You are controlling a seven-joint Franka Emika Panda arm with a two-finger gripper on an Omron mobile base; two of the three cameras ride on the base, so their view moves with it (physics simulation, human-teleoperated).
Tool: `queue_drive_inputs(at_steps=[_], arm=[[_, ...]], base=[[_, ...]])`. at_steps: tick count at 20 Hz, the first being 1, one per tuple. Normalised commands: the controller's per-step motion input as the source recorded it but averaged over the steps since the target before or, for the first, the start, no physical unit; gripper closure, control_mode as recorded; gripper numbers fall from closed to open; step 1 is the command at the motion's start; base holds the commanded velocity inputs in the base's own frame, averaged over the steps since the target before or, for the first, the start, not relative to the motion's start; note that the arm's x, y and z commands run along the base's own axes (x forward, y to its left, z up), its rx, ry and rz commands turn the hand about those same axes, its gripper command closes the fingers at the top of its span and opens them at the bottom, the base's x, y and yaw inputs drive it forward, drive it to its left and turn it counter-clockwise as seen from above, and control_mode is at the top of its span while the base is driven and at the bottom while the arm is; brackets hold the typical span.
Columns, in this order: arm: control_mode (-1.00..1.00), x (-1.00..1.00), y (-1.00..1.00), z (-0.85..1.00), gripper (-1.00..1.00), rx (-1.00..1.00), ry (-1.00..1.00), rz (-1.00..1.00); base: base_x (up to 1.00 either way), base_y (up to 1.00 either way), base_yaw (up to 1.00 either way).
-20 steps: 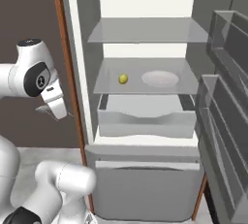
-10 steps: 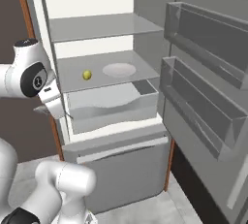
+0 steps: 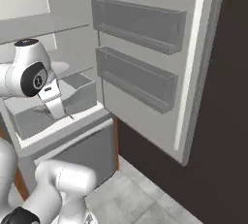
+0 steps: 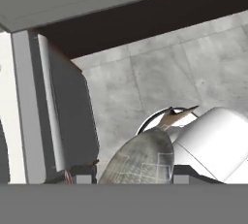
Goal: Retrieve the fish from the fridge and place it on the cutting board.
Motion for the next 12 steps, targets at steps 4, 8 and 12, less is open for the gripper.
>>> queue_drive_inputs(at_steps=[4, 8, 12], arm=[[1.0, 0.0, 0.0, 0.0, 1.0, 0.0, 0.0, 0.0], [1.0, 0.0, 0.0, 0.0, 1.0, 0.0, 0.0, 0.0], [1.0, 0.0, 0.0, 0.0, 1.0, 0.0, 0.0, 0.0]], base=[[-0.62, 0.0, -0.75], [-0.54, -0.15, -0.71], [-0.35, -0.29, -0.73]])
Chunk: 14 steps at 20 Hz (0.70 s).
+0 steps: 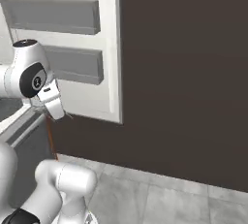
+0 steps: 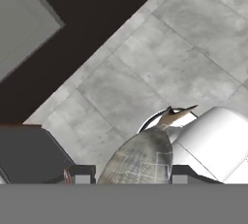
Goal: Retrieve the fish from the fridge and place it on the cutting board.
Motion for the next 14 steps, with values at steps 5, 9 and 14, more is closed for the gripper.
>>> queue_drive_inputs(at_steps=[5, 9, 14], arm=[[1.0, 0.0, 0.0, 0.0, 1.0, 0.0, 0.0, 0.0], [1.0, 0.0, 0.0, 0.0, 1.0, 0.0, 0.0, 0.0], [1.0, 0.0, 0.0, 0.0, 1.0, 0.0, 0.0, 0.0]], base=[[0.0, -0.63, -0.83], [0.0, -0.63, -0.85], [0.0, -0.6, -0.85]])
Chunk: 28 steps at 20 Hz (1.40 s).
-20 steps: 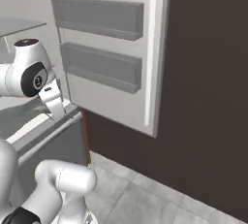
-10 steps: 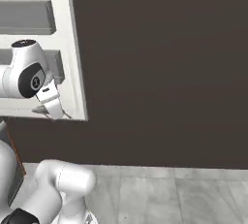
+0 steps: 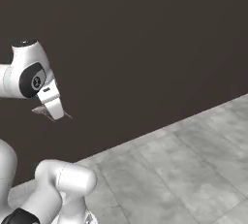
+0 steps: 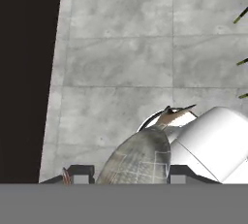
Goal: Retrieve the fish from the fridge and place it on the cutting board.
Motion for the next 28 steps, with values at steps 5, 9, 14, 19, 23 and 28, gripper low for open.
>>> queue_drive_inputs(at_steps=[5, 9, 14, 19, 23, 28], arm=[[1.0, 0.0, 0.0, 0.0, 1.0, 0.0, 0.0, 0.0], [1.0, 0.0, 0.0, 0.0, 1.0, 0.0, 0.0, 0.0], [1.0, 0.0, 0.0, 0.0, 1.0, 0.0, 0.0, 0.0], [1.0, 0.0, 0.0, 0.0, 1.0, 0.0, 0.0, 0.0], [1.0, 0.0, 0.0, 0.0, 1.0, 0.0, 0.0, 0.0], [1.0, 0.0, 0.0, 0.0, 1.0, 0.0, 0.0, 0.0]], base=[[0.0, -0.59, -0.83], [0.0, -0.56, -0.84], [0.0, -0.44, -0.8], [0.0, -0.04, -0.65], [-0.09, 0.0, -0.79], [-0.11, -0.08, -0.85]])
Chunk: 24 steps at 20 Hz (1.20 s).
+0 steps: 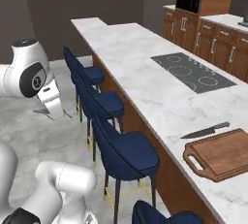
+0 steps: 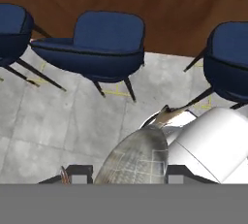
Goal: Retrieve the fish from the fridge and place it on the cutting board.
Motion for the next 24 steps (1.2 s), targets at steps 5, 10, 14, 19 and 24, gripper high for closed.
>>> queue_drive_inputs(at_steps=[5, 10, 14, 19, 24], arm=[[1.0, 0.0, 0.0, 0.0, 1.0, 0.0, 0.0, 0.0], [1.0, 0.0, 0.0, 0.0, 1.0, 0.0, 0.0, 0.0], [1.0, 0.0, 0.0, 0.0, 1.0, 0.0, 0.0, 0.0], [1.0, 0.0, 0.0, 0.0, 1.0, 0.0, 0.0, 0.0], [1.0, 0.0, 0.0, 0.0, 1.0, 0.0, 0.0, 0.0]], base=[[-0.06, -0.09, -0.71], [0.0, -0.14, -0.63], [0.0, -0.01, -0.63], [0.0, -0.05, -0.61], [0.06, -0.29, -0.54]])
